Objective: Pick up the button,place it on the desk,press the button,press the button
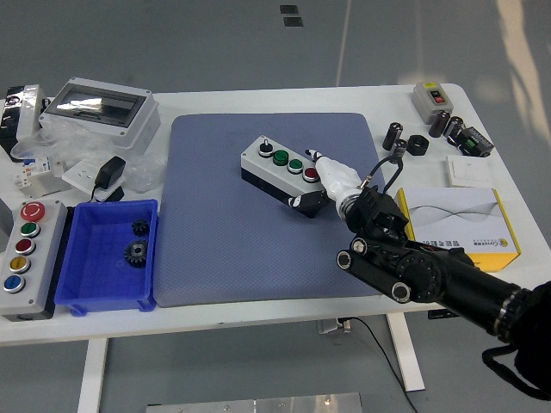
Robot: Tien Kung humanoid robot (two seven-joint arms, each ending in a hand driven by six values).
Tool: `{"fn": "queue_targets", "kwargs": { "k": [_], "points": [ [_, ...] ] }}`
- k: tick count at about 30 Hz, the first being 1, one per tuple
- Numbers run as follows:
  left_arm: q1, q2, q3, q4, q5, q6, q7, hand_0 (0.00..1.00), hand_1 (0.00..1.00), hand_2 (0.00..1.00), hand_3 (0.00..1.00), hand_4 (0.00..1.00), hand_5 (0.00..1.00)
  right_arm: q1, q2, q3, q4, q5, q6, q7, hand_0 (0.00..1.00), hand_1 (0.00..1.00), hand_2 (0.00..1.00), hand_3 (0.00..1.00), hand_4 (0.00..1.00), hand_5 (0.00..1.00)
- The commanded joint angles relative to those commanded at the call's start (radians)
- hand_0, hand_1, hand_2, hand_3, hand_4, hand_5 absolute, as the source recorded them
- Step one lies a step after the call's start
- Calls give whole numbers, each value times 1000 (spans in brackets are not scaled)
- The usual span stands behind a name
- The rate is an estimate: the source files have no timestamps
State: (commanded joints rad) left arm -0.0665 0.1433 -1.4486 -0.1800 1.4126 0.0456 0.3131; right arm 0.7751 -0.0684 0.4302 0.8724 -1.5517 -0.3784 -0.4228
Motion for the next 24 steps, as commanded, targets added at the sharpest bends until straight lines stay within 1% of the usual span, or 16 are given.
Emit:
{"fn": "queue_targets", "kwargs": {
  "k": [5,6,11,12,17,18,21,23,24],
  "points": [
    [1,-1,4,0,-5,0,-3,638,619,573,604,627,234,0,0,-9,0,-6,1,0,130,408,543,994,702,135],
    [1,-1,5,0,-7,0,-3,638,618,573,601,626,235,-1,0,-12,-1,-6,4,0,62,314,435,782,445,80],
    [3,-2,6,0,-10,0,-5,638,618,573,601,626,235,-5,-5,-25,3,4,12,12,62,314,435,782,445,80],
    [3,-2,6,0,-10,0,-6,638,618,573,600,625,236,-7,-8,-25,8,7,12,19,27,276,395,564,170,2],
    [6,-2,4,0,-11,1,-8,638,618,573,600,625,236,-12,-31,-20,44,30,-16,75,27,276,395,564,170,2],
    [7,-2,4,0,-11,2,-8,638,618,572,600,622,235,-14,-37,-18,55,36,-21,93,17,248,357,361,2,2],
    [9,-4,4,0,-14,2,-9,638,618,572,600,622,235,-24,-69,-3,111,57,-19,154,17,248,357,361,2,2],
    [9,-5,4,0,-15,2,-11,638,618,572,600,622,235,-32,-104,11,154,74,10,202,17,248,357,361,2,2],
    [9,-6,5,0,-15,2,-11,637,618,572,598,619,236,-36,-123,18,176,85,27,225,13,244,299,232,2,2]
  ]
}}
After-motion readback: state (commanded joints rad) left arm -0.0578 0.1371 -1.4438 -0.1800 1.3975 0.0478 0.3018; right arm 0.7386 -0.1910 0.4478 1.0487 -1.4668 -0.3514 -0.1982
